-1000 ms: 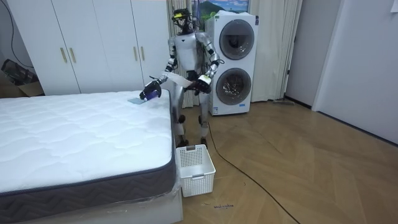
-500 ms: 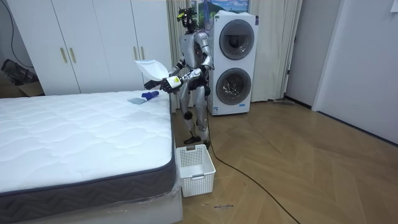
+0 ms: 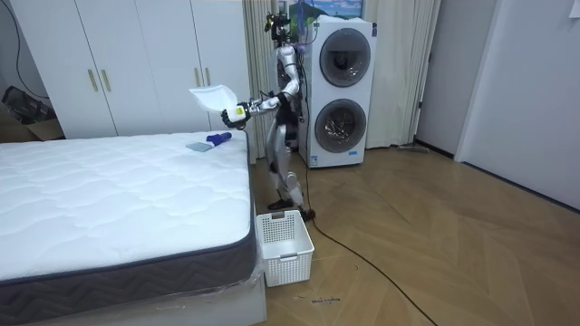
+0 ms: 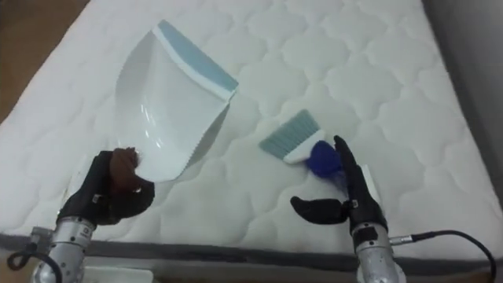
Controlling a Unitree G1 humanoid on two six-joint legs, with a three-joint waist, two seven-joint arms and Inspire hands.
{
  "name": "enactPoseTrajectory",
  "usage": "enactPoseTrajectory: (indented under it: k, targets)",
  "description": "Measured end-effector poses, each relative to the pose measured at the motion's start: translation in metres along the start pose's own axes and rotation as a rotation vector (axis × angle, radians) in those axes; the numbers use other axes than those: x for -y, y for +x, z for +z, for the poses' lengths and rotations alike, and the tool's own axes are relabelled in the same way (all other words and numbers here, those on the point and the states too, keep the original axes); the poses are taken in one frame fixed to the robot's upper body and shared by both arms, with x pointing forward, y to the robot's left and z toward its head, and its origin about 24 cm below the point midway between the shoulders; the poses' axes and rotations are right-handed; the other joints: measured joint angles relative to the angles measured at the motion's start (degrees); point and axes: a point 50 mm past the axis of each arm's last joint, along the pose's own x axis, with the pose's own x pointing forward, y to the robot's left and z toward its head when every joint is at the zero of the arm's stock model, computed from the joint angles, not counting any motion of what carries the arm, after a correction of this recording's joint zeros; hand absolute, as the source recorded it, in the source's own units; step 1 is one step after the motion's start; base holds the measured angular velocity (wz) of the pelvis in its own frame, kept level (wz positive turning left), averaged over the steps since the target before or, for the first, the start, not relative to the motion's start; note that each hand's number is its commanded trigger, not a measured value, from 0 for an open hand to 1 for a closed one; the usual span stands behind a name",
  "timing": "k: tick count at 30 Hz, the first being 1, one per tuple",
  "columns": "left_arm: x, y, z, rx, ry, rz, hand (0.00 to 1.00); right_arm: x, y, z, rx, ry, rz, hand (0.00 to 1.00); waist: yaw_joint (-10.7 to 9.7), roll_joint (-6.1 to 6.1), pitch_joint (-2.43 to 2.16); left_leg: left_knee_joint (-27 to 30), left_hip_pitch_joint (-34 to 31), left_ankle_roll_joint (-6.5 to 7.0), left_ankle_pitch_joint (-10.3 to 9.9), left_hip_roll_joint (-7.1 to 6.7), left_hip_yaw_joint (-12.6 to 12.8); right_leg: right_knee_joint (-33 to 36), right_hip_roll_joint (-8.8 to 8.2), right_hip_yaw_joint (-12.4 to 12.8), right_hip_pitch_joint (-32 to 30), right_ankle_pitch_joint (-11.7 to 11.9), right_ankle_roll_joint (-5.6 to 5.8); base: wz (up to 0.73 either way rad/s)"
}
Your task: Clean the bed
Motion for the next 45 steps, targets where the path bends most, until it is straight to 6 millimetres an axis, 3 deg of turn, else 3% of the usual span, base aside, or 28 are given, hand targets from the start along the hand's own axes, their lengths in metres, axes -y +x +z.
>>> enactPoseTrajectory:
  k: [2, 3, 19, 22, 28, 33, 40, 42, 45]
  targets:
    - [0.003, -0.006, -0.004, -0.019, -0.009, -0.007, 0.0, -0.002, -0.003, -0.005, -0.02, 0.005, 0.01, 0.0, 0.57, 0.01, -0.1, -1.73, 0.17, 0.72, 1.06, -0.36, -0.75, -0.28, 0.66, 1.34, 0.94, 0.14, -0.1, -0.79]
    - [0.006, -0.008, -0.005, -0.025, -0.017, -0.01, 0.0, -0.002, -0.008, -0.01, -0.04, 0.011, 0.009, 0.0, -0.1, -0.08, -0.21, -2.22, 1.17, 0.73, 1.0, -0.45, -1.71, -1.02, 0.82, 1.31, 1.84, 0.13, -0.04, -0.32]
    - [0.019, -0.023, -0.025, -0.123, 0.019, -0.117, 0.0, -0.01, -0.031, -0.047, -0.221, 0.09, -0.033, 0.0, -2.64, -0.21, 0.0, -7.81, 5.5, 0.74, 1.18, -0.79, -1.66, -6.9, 1.24, 1.26, 5.98, 0.89, 0.39, 0.01]
    - [0.023, -0.032, -0.04, -0.19, 0.046, -0.147, 0.0, -0.005, -0.038, -0.061, -0.289, 0.081, -0.07, 0.0, -2.61, 0.16, -0.19, -9.72, 7.18, 0.9, 1.28, -0.81, -1.66, -8.14, 1.32, 1.4, 7.58, 0.95, 0.56, -0.01]
    - [0.03, -0.064, -0.082, -0.414, 0.067, -0.208, 0.0, -0.001, -0.051, -0.08, -0.384, 0.086, -0.095, 0.0, -3.66, 0.36, -0.25, -10.52, 8.6, 0.93, 1.3, -0.75, -1.14, -9.3, 1.39, 1.6, 9.07, 0.98, 0.62, -0.06]
    - [0.034, -0.094, -0.114, -0.634, 0.017, -0.217, 0.0, -0.003, -0.075, -0.109, -0.554, 0.074, -0.092, 0.0, -3.76, 0.42, -0.28, -12.41, 11.08, 0.92, 1.29, -0.45, -0.64, -11.09, 1.75, 1.27, 11.34, 0.98, 0.62, -0.03]
    - [0.036, -0.131, -0.137, -0.85, -0.067, -0.197, 0.0, -0.005, -0.111, -0.141, -0.784, 0.071, -0.105, 0.0, -3.27, 0.05, -0.35, -12.46, 11.97, 0.92, 1.29, -0.43, -0.65, -11.29, 1.89, 1.94, 11.74, 0.97, 0.62, -0.03]
    - [0.037, -0.147, -0.145, -0.939, -0.084, -0.193, 0.0, -0.006, -0.126, -0.152, -0.884, 0.057, -0.088, 0.0, -2.25, -0.51, -0.67, -12.45, 12.31, 0.92, 1.29, -0.42, -0.63, -11.29, 2.01, 2.28, 12.12, 0.97, 0.62, -0.11]
    - [0.032, -0.16, -0.151, -1.014, -0.093, -0.18, 0.0, -0.006, -0.14, -0.161, -0.976, 0.012, -0.049, 0.0, -2.29, -1.03, -0.89, -12.44, 12.4, 0.91, 1.29, -0.42, -0.61, -11.24, 1.87, 1.41, 12.21, 0.97, 0.62, 0.1]
